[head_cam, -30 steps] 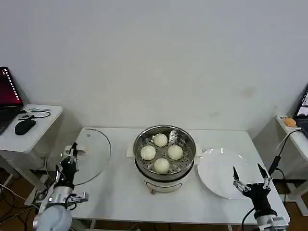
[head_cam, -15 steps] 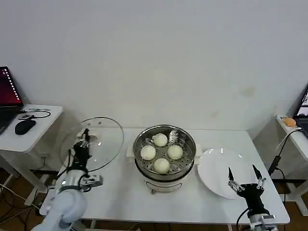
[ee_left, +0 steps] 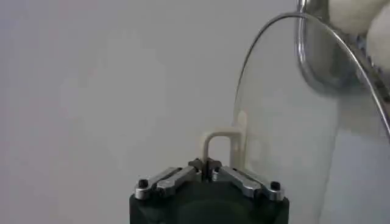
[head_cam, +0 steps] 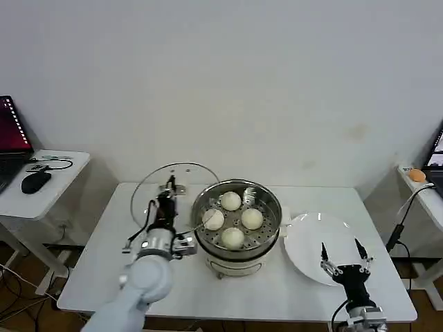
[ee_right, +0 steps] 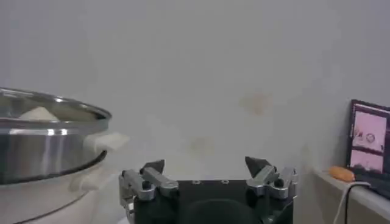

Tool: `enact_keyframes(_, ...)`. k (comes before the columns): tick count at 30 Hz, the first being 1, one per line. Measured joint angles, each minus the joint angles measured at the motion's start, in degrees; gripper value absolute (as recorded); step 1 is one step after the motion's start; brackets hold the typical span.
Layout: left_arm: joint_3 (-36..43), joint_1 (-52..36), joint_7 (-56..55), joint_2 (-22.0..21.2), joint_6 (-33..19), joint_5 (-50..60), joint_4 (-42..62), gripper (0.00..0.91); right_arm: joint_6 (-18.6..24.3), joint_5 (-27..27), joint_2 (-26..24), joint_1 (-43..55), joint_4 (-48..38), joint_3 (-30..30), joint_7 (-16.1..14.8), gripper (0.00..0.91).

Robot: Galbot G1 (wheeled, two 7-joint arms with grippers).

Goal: Take steamed baozi put them in steamer then cover it.

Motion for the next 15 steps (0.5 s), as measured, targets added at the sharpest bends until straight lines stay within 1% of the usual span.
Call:
enact_keyframes(10,4.45,-2.54,5.72,-10.32,1.12,9.68,4.28,0.0,-0.57,-1.26,0.84,0.42,0.12,-1.01,0.55,0.907)
enact_keyframes(15,5.25,-2.68,6.96,-14.34,1.41,13.32,6.14,0.0,-0.52,-1.7,0.88,0.71,-0.42,-1.62,0.63,0.907)
